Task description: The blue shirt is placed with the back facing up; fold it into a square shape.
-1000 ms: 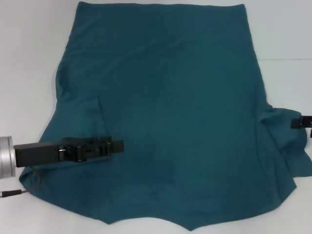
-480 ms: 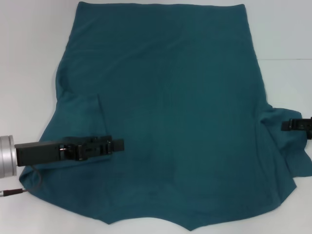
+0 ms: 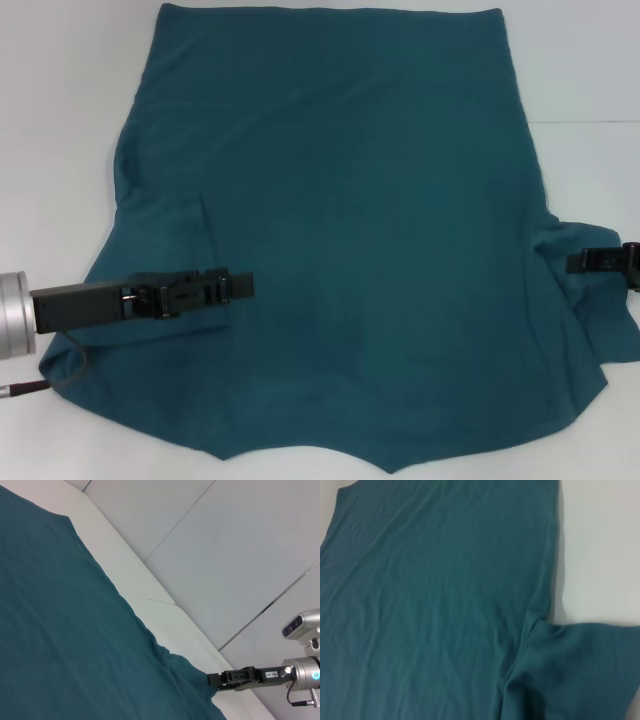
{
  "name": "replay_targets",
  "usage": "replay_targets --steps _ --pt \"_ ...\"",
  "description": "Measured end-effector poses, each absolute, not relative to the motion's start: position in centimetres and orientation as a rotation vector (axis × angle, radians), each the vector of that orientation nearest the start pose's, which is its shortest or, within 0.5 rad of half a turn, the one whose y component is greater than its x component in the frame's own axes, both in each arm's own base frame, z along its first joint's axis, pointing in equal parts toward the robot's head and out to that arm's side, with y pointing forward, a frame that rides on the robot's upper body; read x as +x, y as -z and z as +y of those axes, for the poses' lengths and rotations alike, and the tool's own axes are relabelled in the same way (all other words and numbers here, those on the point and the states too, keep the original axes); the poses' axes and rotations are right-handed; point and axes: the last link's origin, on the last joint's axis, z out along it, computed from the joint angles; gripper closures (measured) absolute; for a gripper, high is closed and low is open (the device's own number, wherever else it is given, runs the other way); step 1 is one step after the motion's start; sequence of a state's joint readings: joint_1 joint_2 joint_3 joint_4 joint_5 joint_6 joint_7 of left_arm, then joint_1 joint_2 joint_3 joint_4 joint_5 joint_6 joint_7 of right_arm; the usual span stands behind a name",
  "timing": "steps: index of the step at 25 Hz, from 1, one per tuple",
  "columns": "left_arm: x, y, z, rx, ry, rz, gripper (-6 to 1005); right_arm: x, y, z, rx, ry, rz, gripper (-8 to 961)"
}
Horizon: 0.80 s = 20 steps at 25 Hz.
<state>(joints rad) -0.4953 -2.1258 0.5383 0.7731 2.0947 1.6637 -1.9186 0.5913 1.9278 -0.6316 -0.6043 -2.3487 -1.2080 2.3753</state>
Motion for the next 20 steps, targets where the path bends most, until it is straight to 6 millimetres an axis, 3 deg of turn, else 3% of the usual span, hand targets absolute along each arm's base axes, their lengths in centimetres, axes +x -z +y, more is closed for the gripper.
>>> replay_targets --steps 11,17,20 --pt "-26.87 -1.51 31.41 -2.528 0.853 -1.38 342 34.17 -5.97 37.39 -1.957 -0.336 1.76 318" --pt "-26.84 -1.61 31.47 -2.53 0.852 -1.379 342 34.21 -6.14 37.42 -1.957 -0.331 1.754 569" --pt "-26.8 -1.61 31.49 -2.531 0.852 -1.377 343 34.27 -6.29 37.42 -1.962 -0.322 1.748 801"
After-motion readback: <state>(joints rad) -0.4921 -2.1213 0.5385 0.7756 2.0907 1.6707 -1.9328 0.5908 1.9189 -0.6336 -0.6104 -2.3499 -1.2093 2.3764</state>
